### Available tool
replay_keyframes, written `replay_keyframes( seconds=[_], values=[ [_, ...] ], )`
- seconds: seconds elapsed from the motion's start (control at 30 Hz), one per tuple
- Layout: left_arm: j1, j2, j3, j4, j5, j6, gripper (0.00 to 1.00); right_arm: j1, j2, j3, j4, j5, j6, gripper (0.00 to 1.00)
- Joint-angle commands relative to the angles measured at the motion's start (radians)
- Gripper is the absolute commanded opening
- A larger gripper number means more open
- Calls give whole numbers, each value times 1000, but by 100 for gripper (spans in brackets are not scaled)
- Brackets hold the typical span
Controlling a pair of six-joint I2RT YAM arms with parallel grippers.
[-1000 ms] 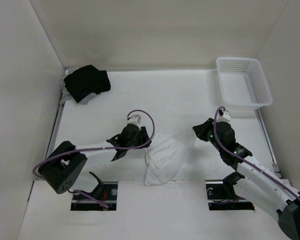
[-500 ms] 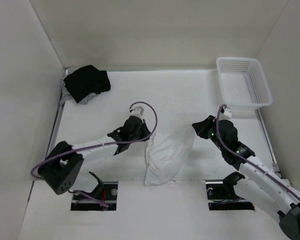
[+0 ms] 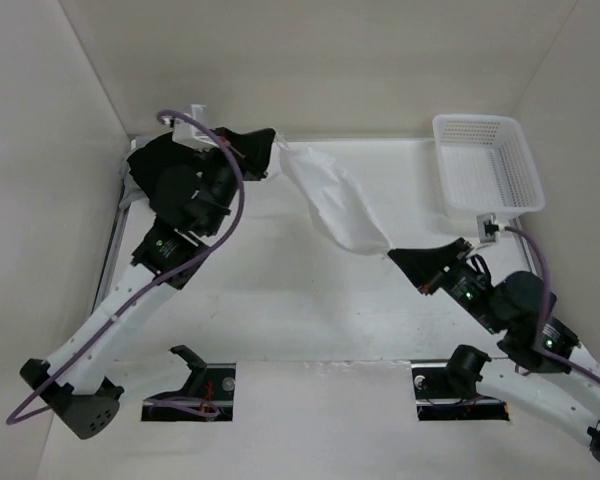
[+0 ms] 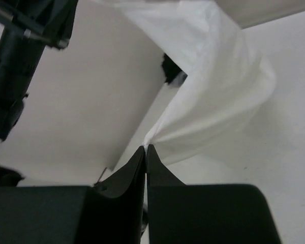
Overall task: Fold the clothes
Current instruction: Flatten the tank top out
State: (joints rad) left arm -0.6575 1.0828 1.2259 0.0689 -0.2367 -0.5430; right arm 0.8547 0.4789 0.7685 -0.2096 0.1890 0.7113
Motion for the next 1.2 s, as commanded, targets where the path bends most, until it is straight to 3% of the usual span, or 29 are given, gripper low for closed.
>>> replay_keyframes(
  seconds=[0.0, 0.2, 0.4, 0.5, 0.67, 0.73, 0.83, 0.9, 1.03, 1.17],
  values=[
    [3, -50, 107, -27, -67, 119, 2, 146, -87, 37, -100, 88, 23, 4],
    [40, -67, 204, -80, -75, 150, 2, 425, -168, -50, -166, 220, 143, 4],
    [71, 17, 265, -77, -56, 196, 3, 562, -28, -92, -159, 316, 142, 5],
    [103, 187, 319, -67, -9, 209, 3, 470, 30, -150, -125, 287, 139, 5],
    [138, 599, 495, -46, 123, 181, 7, 129, 194, -320, 43, 43, 154, 4],
    [125, 791, 619, -85, 160, 186, 19, 6, 274, -395, 172, -61, 178, 4],
    [95, 988, 751, -179, 154, 189, 54, -102, 369, -448, 304, -124, 192, 4],
    [85, 974, 695, -178, 139, 180, 66, -136, 406, -463, 354, -134, 201, 4],
    [63, 736, 340, -32, 87, 129, 65, -153, 425, -475, 378, -126, 185, 4],
    [-7, 409, -123, 68, -36, 77, 62, -190, 411, -480, 369, -132, 151, 4]
  ],
)
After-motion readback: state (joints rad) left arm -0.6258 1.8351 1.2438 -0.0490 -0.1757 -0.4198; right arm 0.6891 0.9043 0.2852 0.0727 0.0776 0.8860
